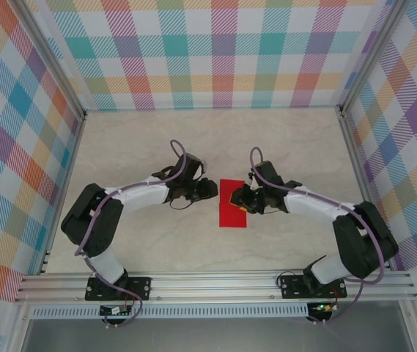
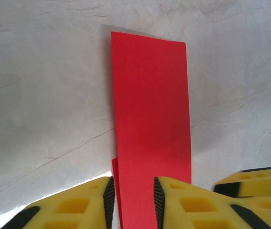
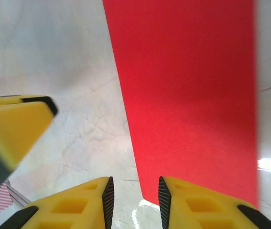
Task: Fold a paper plane with a square sheet of paper (pick it up from the middle)
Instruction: Turn over the paper at the center of the table, then third fold the triangle at the center of the table.
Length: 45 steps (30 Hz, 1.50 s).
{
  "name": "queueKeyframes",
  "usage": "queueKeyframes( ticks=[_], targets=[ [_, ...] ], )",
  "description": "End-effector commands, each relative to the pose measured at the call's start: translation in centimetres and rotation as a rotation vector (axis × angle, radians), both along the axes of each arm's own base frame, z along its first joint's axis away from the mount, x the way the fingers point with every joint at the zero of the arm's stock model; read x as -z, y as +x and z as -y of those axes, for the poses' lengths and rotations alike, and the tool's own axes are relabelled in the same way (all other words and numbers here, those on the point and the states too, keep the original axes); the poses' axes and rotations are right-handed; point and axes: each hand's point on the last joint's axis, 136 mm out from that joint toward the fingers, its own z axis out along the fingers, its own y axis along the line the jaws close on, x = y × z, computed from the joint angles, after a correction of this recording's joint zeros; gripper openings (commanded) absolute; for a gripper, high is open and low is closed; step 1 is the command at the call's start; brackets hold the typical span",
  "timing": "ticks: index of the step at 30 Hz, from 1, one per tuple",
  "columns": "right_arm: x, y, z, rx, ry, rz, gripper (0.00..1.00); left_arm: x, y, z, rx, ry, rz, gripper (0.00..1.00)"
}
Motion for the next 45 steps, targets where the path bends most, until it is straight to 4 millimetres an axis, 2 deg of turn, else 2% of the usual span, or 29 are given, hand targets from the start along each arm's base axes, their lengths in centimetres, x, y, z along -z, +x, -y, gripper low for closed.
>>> queueKeyframes(
  ticks=[1, 4, 8, 16, 24, 29, 36, 45],
  targets=[
    [2.3, -1.7, 3.3, 0.026, -0.053, -0.068, 0.34, 0.7, -0.4, 1.9, 0.064, 0.008, -0.039, 0.25],
    [2.6, -2.3, 3.9, 0.025, -0.039, -0.08, 0.36, 1.4, 0.0, 2.7, 0.078, 0.045, -0.053, 0.2],
    [3.2, -2.6, 3.6, 0.01, -0.019, -0.098, 0.37, 2.8, 0.2, 3.0, 0.082, 0.088, -0.075, 0.18],
    [3.6, -2.6, 2.8, -0.013, 0.015, -0.111, 0.38, 3.7, 0.5, 4.2, 0.114, 0.067, -0.08, 0.16],
    [4.3, -2.5, 2.6, -0.022, 0.014, -0.127, 0.41, 5.3, 1.0, 3.6, 0.101, 0.126, -0.086, 0.15],
    [4.7, -2.5, 2.2, -0.038, 0.034, -0.138, 0.42, 6.2, 0.5, 3.1, 0.094, 0.138, -0.103, 0.13],
    [5.2, -2.3, 2.0, -0.037, 0.041, -0.145, 0.43, 6.4, 0.0, 2.9, 0.092, 0.129, -0.107, 0.13],
    [4.4, -2.1, 1.7, -0.04, 0.062, -0.125, 0.42, 6.0, 0.0, 2.9, 0.078, 0.076, -0.123, 0.14]
  ],
)
